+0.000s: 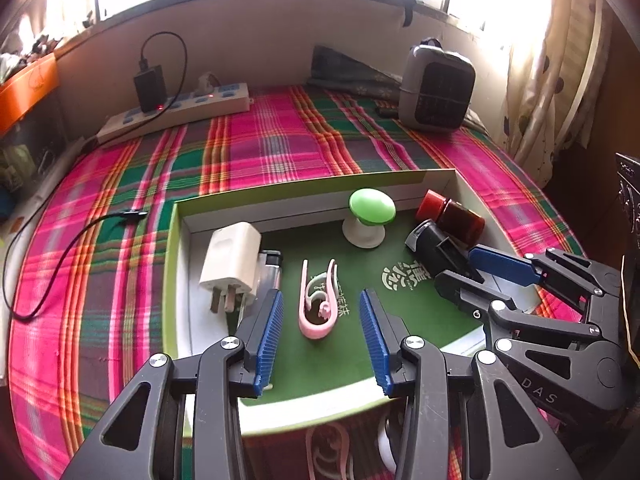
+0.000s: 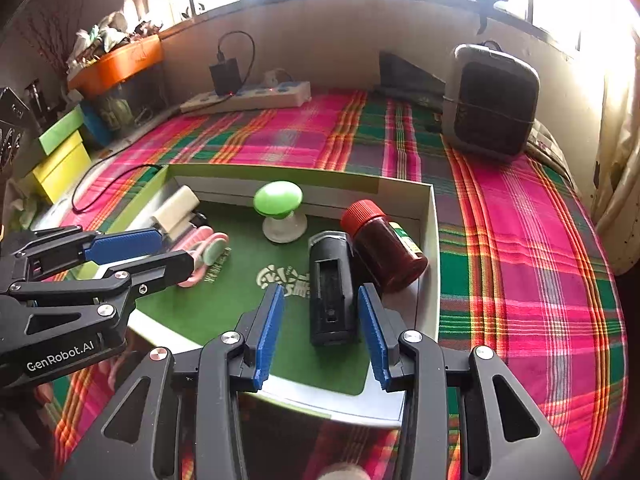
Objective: Organize rigid objects
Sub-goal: 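Withdraw both open tools from the box toward the remaining items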
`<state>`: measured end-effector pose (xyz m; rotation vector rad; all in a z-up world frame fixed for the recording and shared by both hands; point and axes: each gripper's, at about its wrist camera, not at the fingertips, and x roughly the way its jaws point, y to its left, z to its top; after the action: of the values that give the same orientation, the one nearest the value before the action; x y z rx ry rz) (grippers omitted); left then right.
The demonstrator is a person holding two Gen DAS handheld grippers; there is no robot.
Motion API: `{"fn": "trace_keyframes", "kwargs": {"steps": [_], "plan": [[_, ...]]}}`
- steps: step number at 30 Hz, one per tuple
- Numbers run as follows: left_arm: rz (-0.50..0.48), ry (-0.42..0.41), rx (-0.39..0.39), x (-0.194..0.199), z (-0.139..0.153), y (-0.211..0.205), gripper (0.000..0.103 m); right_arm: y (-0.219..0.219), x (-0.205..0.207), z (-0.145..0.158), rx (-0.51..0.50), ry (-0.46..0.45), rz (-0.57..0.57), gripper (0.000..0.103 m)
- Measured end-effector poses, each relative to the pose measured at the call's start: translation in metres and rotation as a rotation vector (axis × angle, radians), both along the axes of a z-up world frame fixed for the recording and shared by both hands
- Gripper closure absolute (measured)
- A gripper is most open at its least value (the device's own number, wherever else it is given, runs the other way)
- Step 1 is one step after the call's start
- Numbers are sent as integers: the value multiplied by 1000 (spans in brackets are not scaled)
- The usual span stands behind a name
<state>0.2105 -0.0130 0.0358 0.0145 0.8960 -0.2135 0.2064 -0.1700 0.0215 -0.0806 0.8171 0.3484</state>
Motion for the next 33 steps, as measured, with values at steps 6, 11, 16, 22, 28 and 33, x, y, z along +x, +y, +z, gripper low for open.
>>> {"fn": "trace_keyframes", "kwargs": {"steps": [6, 11, 16, 22, 28, 33], "plan": [[17, -31, 8, -18, 9, 3, 64, 2, -13, 7, 9, -21, -1, 63], [31, -59, 12, -33, 14, 6, 64, -1, -26, 11, 19, -36, -12, 62], [53, -73, 31, -49, 15, 8, 64, -3, -38, 15, 16, -53, -17, 62], [102, -90, 35, -67, 16, 14, 64, -7, -57, 19, 21, -80, -21, 62], [125, -90, 34, -82, 13, 19, 64, -9, -74, 18, 4, -95, -25, 62], [146, -107, 58, -94, 12, 23, 64, -15, -88, 17, -6, -106, -46, 62]]}}
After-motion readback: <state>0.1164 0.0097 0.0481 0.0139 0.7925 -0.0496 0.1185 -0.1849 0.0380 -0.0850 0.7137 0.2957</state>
